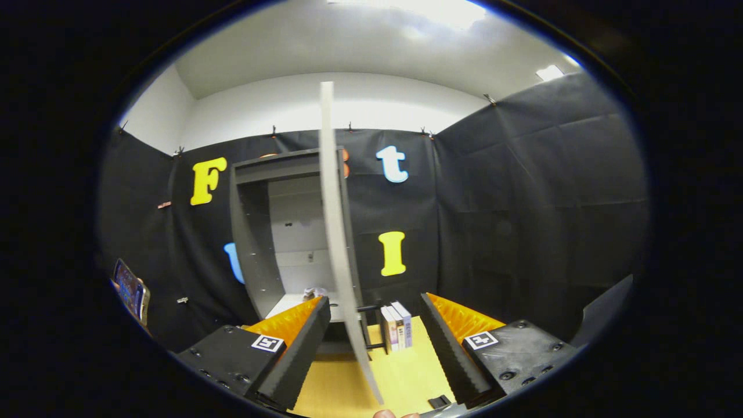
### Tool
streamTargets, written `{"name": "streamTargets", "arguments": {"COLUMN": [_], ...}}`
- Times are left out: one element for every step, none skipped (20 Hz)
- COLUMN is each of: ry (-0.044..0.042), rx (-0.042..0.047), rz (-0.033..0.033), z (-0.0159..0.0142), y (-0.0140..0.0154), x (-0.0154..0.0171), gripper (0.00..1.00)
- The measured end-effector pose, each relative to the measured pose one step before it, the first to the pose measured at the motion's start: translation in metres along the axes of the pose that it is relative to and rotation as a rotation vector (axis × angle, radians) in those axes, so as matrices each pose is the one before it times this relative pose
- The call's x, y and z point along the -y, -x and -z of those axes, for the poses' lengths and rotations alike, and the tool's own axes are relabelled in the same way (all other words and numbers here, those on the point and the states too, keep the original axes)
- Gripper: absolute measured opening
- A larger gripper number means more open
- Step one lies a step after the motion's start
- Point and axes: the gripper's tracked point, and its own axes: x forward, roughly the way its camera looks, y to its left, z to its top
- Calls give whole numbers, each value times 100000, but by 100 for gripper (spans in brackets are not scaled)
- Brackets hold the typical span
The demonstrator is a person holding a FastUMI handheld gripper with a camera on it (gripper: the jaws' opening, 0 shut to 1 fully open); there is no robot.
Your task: Open the shoe cabinet door, grab the shoes and put them into the shoe cabinet, then close the shoe cabinet door.
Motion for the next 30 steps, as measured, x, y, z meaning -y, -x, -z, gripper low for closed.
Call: {"name": "streamTargets", "arguments": {"ry": [18, 567, 316, 57, 1241, 2043, 1535, 365, -329, 82, 830, 1019, 503, -95, -266, -487, 244, 534, -751, -1741, -411, 501, 555, -134, -714, -483, 145, 572, 563, 22], "rx": [946, -259, -1867, -610, -1456, -1974, -2568, -1767, -835, -286, 265, 106, -134, -885, -849, -680, -262, 1152, -962, -1062, -395, -137, 29, -794, -779, -375, -42, -2, 31, -144], "rz": [2506, 2817, 2724, 2016, 1944, 723, -388, -1747, -1779, -1543, -1510, -1412, -1914, -2210, -1848, -1787, -180, 260, -225, -187, -224, -214, -646, -1516, -2174, -2283, -2150, -2011, -2018, -1946], "z": [141, 557, 1005, 473, 871, 1137, 1012, 629, 75, -90, -77, 124, 47, 180, 247, 212, 99, -289, 51, 414, 91, -108, 39, 249, 334, 256, 172, 124, 108, 207], "y": [-541, -701, -790, -749, -941, -1318, -959, -360, -827, -1000, -653, -608, -436, -233, 52, 24, 144, -49, 414, -100, 183, 296, 87, 86, 163, 326, 120, 24, -289, -517], "x": [2005, 1980, 1890, 1443, 1223, 881, 419, -808, -773, -351, -554, -676, -867, -1077, -875, -793, -462, -29, -154, -385, -415, -523, -763, -1230, -1620, -1777, -1753, -1661, -1573, -1512], "gripper": [97, 97, 97, 97, 98, 98, 98, 98, 98, 98, 98, 98, 98, 98, 98, 98, 98, 98, 96, 96, 97, 98, 97, 97, 97, 98, 98, 98, 98, 98]}}
